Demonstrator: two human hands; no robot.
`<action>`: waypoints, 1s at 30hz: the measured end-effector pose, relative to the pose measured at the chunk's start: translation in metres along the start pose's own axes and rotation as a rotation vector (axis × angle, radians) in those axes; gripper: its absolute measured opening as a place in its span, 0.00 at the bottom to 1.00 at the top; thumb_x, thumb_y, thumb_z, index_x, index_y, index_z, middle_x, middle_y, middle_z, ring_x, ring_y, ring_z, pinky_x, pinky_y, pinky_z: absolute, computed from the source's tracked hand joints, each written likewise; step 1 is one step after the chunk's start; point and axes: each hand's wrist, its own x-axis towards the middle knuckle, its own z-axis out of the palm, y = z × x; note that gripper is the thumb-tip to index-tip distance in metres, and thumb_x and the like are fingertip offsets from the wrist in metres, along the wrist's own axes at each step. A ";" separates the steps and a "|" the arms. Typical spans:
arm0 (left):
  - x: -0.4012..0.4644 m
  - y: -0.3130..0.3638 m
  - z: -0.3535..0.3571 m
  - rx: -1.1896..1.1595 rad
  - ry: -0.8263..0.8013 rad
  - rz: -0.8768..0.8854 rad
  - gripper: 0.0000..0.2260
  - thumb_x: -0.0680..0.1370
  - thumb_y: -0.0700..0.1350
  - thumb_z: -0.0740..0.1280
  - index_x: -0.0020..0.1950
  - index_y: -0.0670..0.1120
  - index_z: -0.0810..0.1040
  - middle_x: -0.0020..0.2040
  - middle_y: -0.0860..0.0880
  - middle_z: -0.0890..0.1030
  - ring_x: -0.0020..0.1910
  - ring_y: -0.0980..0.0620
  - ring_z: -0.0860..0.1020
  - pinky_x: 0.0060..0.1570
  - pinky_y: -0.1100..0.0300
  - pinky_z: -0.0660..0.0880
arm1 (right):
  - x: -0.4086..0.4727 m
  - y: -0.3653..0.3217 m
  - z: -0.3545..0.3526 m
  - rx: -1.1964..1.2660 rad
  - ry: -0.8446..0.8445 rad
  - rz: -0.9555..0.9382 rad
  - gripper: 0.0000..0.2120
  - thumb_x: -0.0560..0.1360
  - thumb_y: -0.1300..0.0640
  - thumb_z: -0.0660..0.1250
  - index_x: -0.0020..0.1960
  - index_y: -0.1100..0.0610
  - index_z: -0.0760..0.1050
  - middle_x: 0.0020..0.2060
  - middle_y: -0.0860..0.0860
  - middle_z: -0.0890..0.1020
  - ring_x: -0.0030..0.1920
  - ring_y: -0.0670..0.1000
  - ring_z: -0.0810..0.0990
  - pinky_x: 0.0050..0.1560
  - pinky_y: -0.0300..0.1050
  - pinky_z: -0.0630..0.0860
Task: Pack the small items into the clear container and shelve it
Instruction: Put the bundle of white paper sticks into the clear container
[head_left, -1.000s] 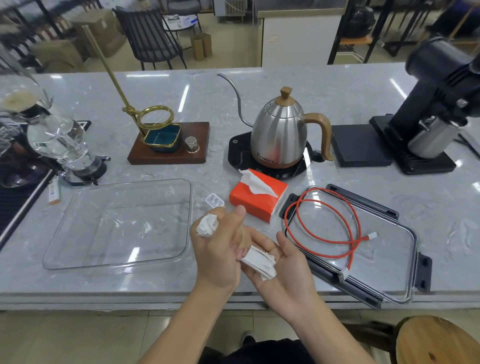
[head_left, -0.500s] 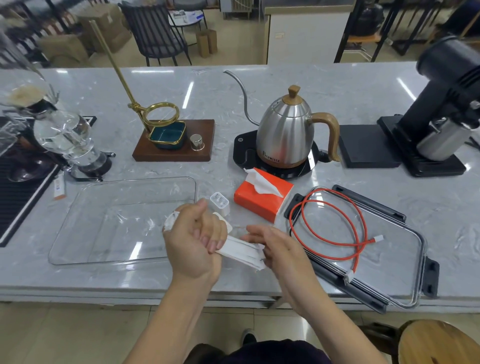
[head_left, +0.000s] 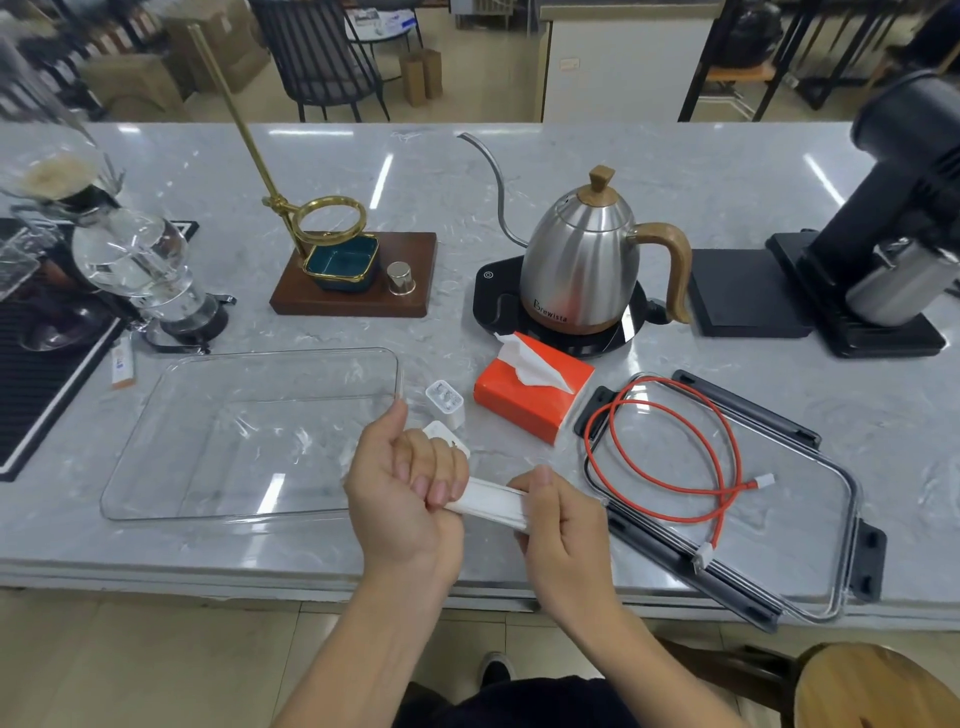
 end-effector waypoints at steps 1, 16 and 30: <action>0.000 0.000 0.000 0.001 0.004 -0.005 0.27 0.79 0.42 0.61 0.20 0.49 0.57 0.18 0.52 0.57 0.17 0.55 0.56 0.20 0.63 0.58 | 0.001 0.000 0.000 -0.010 0.017 -0.011 0.23 0.80 0.47 0.51 0.34 0.56 0.74 0.23 0.44 0.69 0.25 0.44 0.68 0.28 0.38 0.63; 0.007 0.007 -0.022 0.390 0.031 0.071 0.21 0.73 0.51 0.70 0.25 0.47 0.67 0.31 0.47 0.75 0.37 0.50 0.75 0.47 0.55 0.71 | 0.018 -0.006 -0.009 -0.249 0.079 -0.214 0.23 0.81 0.53 0.53 0.27 0.55 0.62 0.22 0.41 0.60 0.23 0.46 0.61 0.27 0.30 0.54; 0.016 0.051 -0.043 0.722 -0.031 0.133 0.14 0.63 0.53 0.76 0.35 0.43 0.83 0.28 0.42 0.76 0.22 0.50 0.68 0.22 0.60 0.68 | 0.033 -0.019 0.005 -0.296 0.048 -0.252 0.23 0.80 0.53 0.54 0.27 0.60 0.64 0.20 0.52 0.64 0.25 0.49 0.61 0.27 0.35 0.56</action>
